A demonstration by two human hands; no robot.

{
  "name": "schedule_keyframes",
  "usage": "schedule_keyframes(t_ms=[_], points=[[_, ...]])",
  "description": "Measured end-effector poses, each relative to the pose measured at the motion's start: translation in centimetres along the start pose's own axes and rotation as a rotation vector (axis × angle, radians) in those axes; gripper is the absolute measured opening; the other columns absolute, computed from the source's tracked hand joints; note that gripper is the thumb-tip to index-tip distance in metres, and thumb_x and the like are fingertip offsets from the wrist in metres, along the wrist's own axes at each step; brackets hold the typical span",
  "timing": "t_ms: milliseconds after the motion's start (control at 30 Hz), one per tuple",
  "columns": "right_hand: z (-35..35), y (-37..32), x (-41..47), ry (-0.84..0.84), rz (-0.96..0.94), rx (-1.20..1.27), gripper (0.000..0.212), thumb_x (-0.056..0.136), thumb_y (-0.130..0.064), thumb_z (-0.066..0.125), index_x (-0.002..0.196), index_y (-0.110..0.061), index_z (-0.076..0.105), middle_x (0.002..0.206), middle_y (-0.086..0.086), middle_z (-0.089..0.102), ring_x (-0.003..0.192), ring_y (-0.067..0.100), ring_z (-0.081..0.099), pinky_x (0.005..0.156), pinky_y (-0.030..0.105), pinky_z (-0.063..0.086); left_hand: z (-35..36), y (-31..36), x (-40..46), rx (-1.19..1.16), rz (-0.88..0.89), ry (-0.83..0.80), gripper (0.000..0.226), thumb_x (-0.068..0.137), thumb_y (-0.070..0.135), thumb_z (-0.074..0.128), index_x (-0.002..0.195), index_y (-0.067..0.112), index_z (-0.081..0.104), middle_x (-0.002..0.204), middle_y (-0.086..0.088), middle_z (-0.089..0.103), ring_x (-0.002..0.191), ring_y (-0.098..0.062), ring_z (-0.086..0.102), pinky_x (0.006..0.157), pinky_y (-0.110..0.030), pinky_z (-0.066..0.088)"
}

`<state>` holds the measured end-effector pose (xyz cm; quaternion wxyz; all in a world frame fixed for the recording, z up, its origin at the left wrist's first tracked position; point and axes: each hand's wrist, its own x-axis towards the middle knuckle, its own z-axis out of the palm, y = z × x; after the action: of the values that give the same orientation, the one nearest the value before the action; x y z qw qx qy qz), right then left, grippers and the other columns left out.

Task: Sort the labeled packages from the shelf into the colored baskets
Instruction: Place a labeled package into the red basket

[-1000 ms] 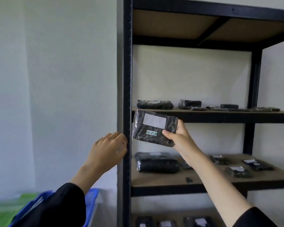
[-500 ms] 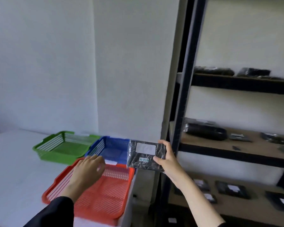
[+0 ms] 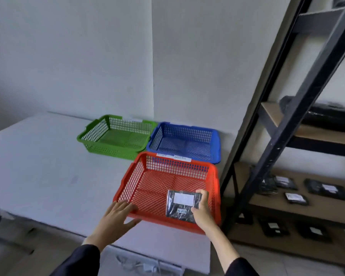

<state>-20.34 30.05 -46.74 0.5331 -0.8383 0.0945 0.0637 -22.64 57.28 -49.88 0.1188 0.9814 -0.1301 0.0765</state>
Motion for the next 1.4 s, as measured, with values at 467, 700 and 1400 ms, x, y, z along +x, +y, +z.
schedule_keyframes(t_ms=[467,700,1400], points=[[3.6,1.5,2.0,0.163,0.348,-0.679,0.04,0.086,0.005,0.046,0.122,-0.008,0.035,0.133,0.016,0.026,0.118,0.038,0.041,0.094,0.042,0.041,1.2,-1.0,2.7,-0.037,0.049,-0.205,0.108,0.059,0.088,-0.017,0.09,0.021,0.061,0.093,0.008,0.065,0.096,-0.018,0.058,0.105,-0.039,0.03],[3.6,2.0,1.8,0.171,0.098,-0.759,0.052,0.089,-0.006,0.047,0.138,-0.023,0.04,0.153,0.009,0.018,0.139,0.031,0.02,0.109,0.043,0.03,0.8,-0.9,2.6,-0.052,0.02,-0.253,0.118,0.048,0.086,-0.028,0.104,0.024,0.056,0.103,0.012,0.059,0.104,-0.014,0.05,0.107,-0.033,0.023],[1.5,0.8,2.4,-0.08,0.191,-0.524,0.038,0.092,-0.02,0.039,0.059,-0.005,0.049,0.058,0.004,0.042,0.047,0.015,0.033,0.049,0.028,0.024,-1.1,-0.6,4.5,-0.079,-0.04,-0.606,0.065,0.076,0.08,0.024,0.106,0.029,0.051,0.111,0.009,0.06,0.111,-0.013,0.051,0.105,-0.032,0.023]])
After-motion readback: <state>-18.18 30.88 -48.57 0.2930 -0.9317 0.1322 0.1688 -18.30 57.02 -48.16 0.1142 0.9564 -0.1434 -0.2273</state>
